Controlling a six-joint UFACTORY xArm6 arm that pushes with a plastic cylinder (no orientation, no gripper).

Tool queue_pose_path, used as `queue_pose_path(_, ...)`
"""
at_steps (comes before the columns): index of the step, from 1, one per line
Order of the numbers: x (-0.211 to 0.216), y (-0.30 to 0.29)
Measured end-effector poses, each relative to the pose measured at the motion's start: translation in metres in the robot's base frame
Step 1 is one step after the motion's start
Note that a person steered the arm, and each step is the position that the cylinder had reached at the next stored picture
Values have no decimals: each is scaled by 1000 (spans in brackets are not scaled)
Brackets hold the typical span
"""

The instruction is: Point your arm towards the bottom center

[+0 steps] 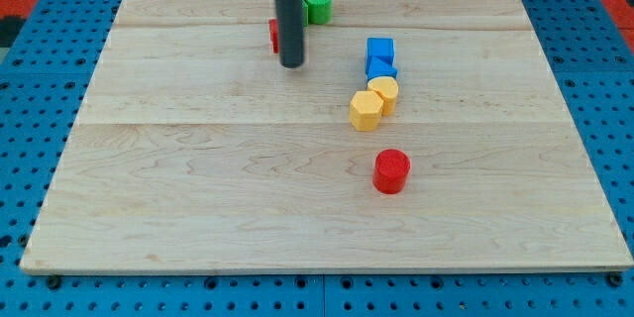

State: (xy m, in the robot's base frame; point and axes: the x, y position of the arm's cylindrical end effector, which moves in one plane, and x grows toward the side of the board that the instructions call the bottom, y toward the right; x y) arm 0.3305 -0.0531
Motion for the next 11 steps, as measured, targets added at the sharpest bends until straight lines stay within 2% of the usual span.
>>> queue_pose_path(1, -41, -11)
queue_pose_path(3, -40, -10)
queue_pose_path(4, 40, -3)
queue_pose_path(5, 128, 30)
queue_pose_path(6, 141, 125)
queue_pose_path(7, 176, 215)
queue_pose_path(8, 254, 191)
queue_pose_path(9, 211, 92)
queue_pose_path(10, 227, 87)
queue_pose_path(11, 265, 132)
